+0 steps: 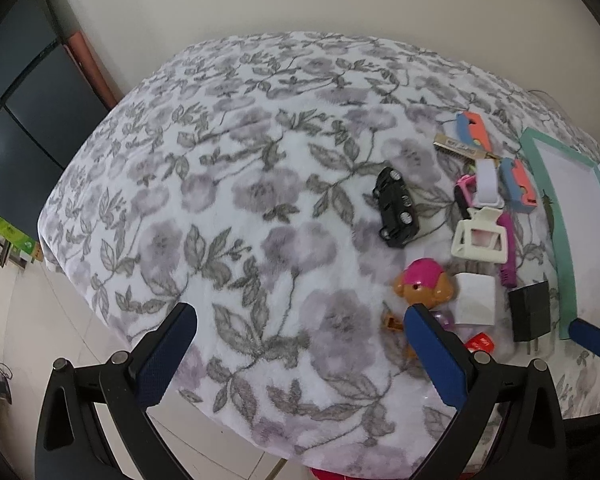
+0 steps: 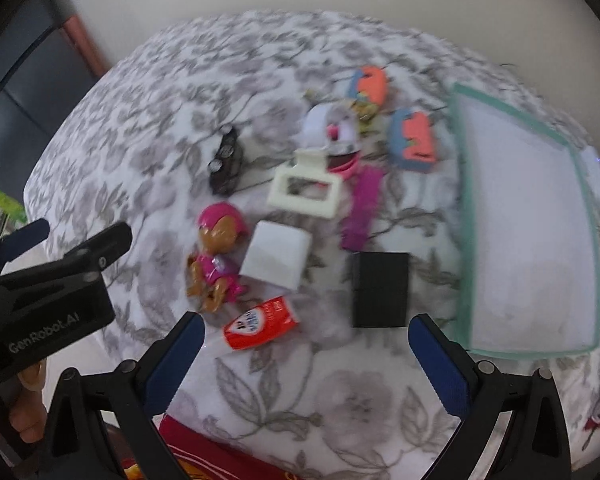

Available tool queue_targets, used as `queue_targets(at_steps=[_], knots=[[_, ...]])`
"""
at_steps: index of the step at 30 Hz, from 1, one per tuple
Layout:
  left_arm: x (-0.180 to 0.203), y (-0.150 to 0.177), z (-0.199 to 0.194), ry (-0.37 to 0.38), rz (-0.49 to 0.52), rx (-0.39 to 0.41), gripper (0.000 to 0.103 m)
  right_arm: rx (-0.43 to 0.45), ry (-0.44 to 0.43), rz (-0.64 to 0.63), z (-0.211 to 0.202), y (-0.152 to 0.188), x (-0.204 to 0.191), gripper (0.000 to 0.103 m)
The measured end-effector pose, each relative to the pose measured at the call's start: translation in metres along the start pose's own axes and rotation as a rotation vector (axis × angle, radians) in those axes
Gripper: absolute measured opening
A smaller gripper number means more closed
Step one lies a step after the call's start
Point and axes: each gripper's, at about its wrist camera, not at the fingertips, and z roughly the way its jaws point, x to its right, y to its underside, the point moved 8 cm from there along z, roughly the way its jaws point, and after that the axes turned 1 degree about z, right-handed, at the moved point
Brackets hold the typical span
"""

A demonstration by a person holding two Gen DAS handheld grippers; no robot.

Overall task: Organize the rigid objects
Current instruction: 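Move the left tool toward the pink dog figure while the right tool approaches the red glue bottle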

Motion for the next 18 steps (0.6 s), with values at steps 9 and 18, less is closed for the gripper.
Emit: queue_targets(at_steps=[9,18], knots=[[-0.005,0.012,0.027,0.038,-0.018,-0.064,0.103,-0.040,-0.074,-0.054,0.025,0.007,-0.016,0.103],[0.004,0.022,0.054,0.069,0.001,-0.129,0.103,-0.089,-0.096,-0.142,0.048,0.014,-0.039,0.103]])
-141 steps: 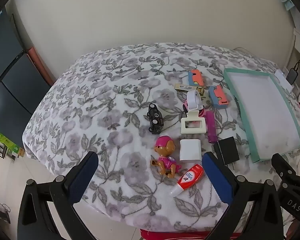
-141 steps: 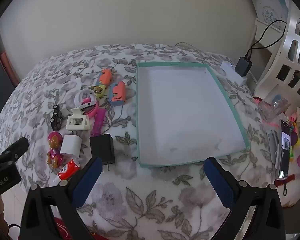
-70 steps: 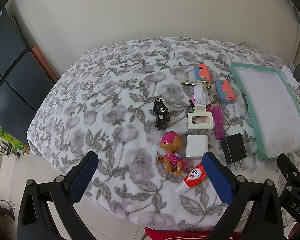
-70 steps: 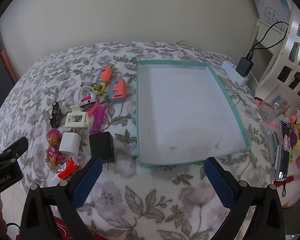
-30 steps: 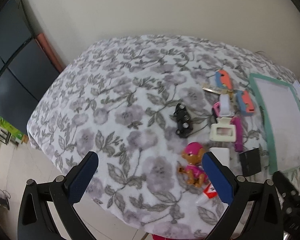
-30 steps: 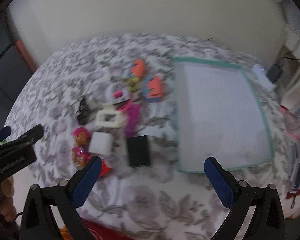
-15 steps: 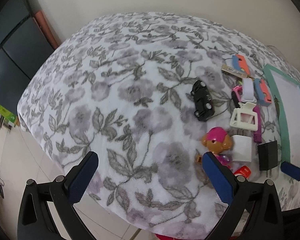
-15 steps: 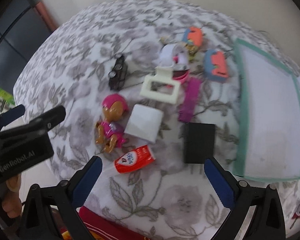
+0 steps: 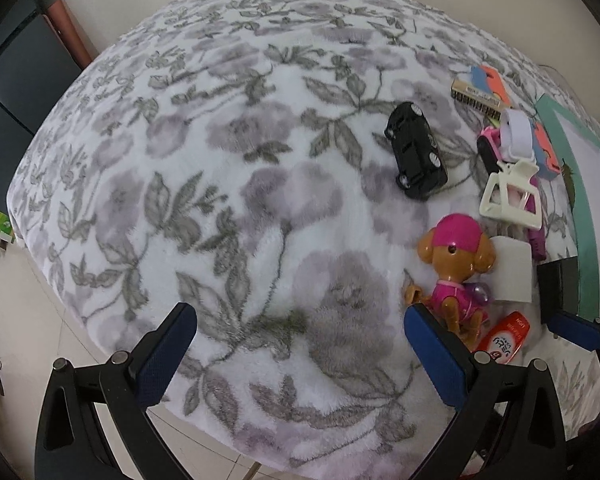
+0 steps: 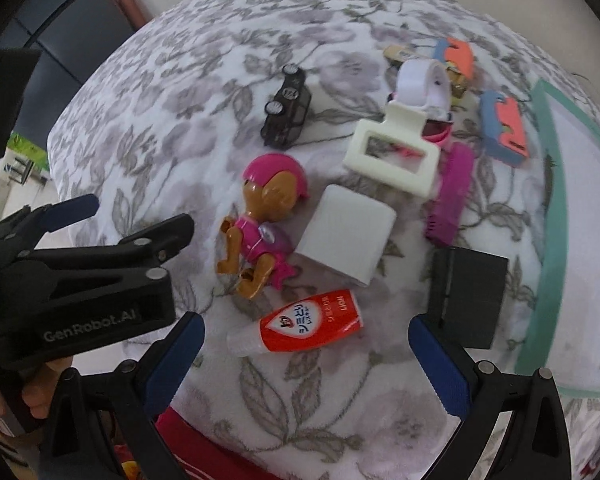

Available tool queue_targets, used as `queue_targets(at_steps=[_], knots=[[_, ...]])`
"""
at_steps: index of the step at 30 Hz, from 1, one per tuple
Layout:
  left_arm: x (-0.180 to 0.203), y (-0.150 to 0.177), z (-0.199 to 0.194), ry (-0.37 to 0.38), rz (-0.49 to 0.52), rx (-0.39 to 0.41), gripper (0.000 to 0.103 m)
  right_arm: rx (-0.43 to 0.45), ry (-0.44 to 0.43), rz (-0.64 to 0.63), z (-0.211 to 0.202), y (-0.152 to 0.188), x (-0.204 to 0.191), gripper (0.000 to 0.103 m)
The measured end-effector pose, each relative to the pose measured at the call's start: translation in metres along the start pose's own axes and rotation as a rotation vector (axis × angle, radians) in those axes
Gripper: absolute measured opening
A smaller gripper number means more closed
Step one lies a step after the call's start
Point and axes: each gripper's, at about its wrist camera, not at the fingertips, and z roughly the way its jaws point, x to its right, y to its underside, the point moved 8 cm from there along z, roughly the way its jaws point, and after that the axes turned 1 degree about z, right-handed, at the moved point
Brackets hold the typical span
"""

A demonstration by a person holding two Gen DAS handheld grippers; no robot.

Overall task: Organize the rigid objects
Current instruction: 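Move the left tool toward the pink dog figure while the right tool approaches the red glue bottle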

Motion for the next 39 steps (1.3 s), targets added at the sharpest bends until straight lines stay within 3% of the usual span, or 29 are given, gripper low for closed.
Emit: queue_targets(at_steps=[7,17,31,39], knots=[[0.007,0.005,0.005,0.019,0.016,-0.012,0.103,-0.049,0.041,-0.076,0.024,0.007,-0.015,0.103],[0.005,0.005,0.009,0.046,0.005,-0.022,0.103,-0.050,0.091,-0.110,0.043,0.010,-0.022,0.102],[0.011,0.004,0.004,0.137,-0.014,-0.019,0.103,-0.021,0.109,-0.107,0.024,0.005,-0.026,0.081],[0.026,0.001,-0.001,0.148,0.000,-0.012,0.103,-0.013,0.103,-0.084,0.023,-0.005,-0.018,0.081]])
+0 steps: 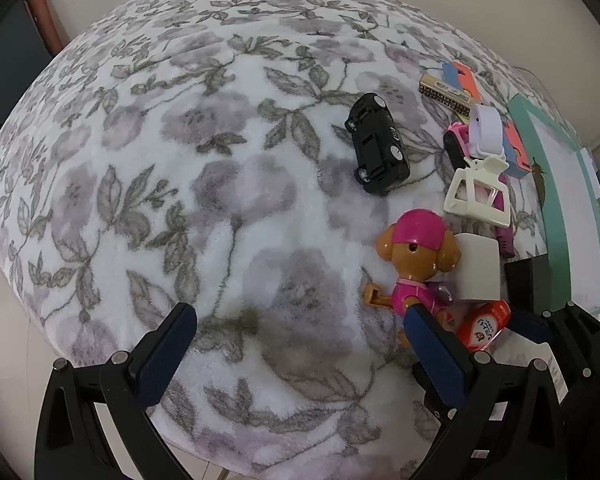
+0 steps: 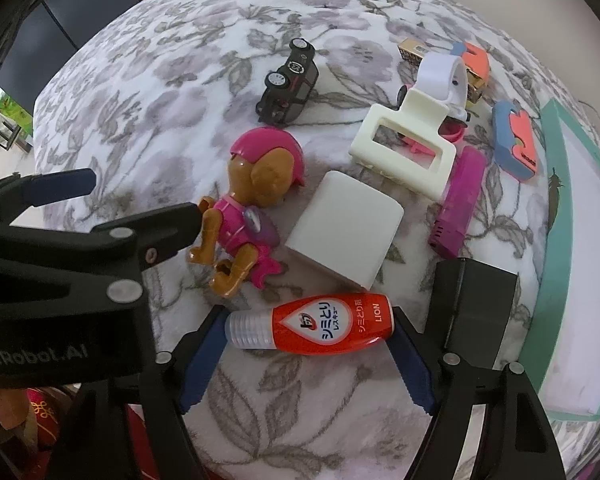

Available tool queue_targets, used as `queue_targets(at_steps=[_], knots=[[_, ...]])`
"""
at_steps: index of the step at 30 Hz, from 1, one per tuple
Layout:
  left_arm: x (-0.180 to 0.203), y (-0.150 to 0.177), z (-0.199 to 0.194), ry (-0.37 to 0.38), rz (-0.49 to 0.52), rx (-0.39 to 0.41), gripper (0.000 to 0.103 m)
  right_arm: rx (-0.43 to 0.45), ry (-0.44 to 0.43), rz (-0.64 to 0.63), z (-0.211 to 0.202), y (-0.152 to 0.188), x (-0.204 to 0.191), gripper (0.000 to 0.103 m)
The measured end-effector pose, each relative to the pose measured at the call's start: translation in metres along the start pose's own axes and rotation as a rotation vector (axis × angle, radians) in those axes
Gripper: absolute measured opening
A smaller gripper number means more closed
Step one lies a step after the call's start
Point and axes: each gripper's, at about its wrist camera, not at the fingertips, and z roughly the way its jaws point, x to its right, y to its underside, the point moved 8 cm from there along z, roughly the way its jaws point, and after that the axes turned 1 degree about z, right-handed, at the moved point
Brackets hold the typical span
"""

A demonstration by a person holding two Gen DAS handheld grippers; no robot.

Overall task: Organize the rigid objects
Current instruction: 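Move the left tool toward the pink dog figure while the right tool approaches the red glue bottle, then close the left gripper on the dog figure while the right gripper grasps the glue bottle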

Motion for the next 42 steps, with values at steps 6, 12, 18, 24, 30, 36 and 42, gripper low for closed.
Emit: queue_targets(at_steps=[6,12,18,24,30,36,42], knots=[[0.016,-0.008,-0.006,0.013,0.015,0.017,0.103,0.000,0.002,0.051,-0.001,0.001,0.014,0.081],[0.043,-0.021,-0.001,0.015,0.050,0.035,0.102,0.000,-0.012,0.085,-0.005,0.002,0.033,0.081],[0.062,-0.032,0.010,0.009,0.083,0.055,0.095,0.000,-0.009,0.078,-0.004,0.002,0.042,0.081],[0.083,-0.035,0.022,0.046,0.127,0.053,0.066,0.000,-0.007,0.083,-0.004,0.003,0.039,0.081],[0.097,-0.039,0.027,0.080,0.142,0.059,0.052,0.002,-0.006,0.084,-0.004,0.003,0.040,0.081],[0.069,-0.024,0.009,0.042,0.125,0.080,0.051,0.018,-0.034,0.123,-0.010,0.003,0.042,0.081],[0.051,-0.024,-0.004,0.031,0.086,0.089,0.051,0.054,-0.052,0.156,-0.025,0.001,0.050,0.081]])
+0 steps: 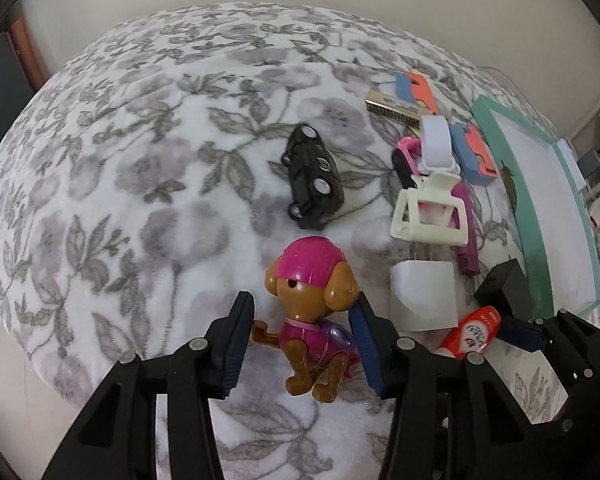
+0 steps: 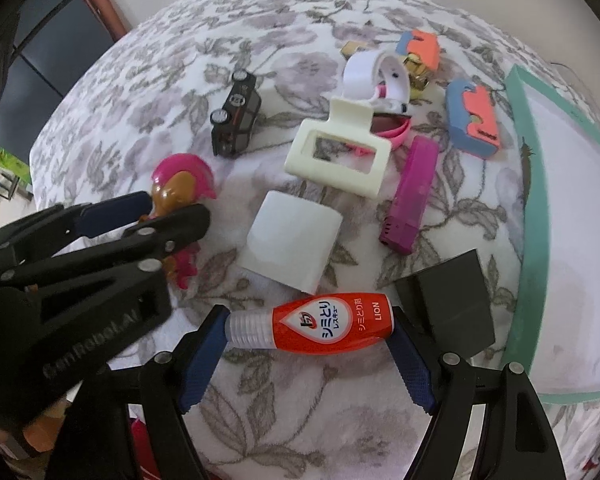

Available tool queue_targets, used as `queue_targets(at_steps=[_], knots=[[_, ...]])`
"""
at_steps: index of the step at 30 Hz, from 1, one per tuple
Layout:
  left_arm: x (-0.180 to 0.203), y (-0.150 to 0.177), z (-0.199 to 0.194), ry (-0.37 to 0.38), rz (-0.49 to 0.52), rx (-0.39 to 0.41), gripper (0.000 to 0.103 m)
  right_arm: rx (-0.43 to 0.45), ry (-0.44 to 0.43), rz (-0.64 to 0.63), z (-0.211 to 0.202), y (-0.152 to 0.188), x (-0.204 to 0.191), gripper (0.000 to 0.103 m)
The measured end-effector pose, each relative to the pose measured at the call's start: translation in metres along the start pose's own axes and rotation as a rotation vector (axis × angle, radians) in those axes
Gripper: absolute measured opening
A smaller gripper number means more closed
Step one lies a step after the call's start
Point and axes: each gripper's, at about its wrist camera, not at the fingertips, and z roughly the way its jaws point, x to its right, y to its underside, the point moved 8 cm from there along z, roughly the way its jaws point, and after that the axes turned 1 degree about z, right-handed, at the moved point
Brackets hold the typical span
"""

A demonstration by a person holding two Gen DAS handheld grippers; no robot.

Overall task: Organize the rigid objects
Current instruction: 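Close the left gripper on the dog figure while the right gripper grasps the glue bottle, then carry the dog figure and glue bottle into the white tray and release both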

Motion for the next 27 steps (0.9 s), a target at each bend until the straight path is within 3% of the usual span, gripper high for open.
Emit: queue_targets(at_steps=[4,10,13,19,27], knots=[[-0.007,-0.004,-0.011,-0.015,-0.016,0.011,0.051,0.019,-0.025,0.020,-0.011,0.003,0.002,0.080],[0.003,-0.029,-0.045,-0.042,-0.005,0.062,0.051,0.135,-0.051,0.084,-0.047,-0.005,0.019,0.080],[0.023,-0.050,-0.067,-0.050,0.019,0.106,0.051,0.200,0.003,0.159,-0.063,-0.010,0.047,0.080],[0.084,-0.081,-0.085,-0.039,0.093,0.136,0.051,0.330,0.188,0.363,-0.100,-0.005,0.127,0.080],[0.159,-0.097,-0.080,-0.011,0.127,0.108,0.051,0.376,0.352,0.592,-0.121,0.019,0.208,0.080]])
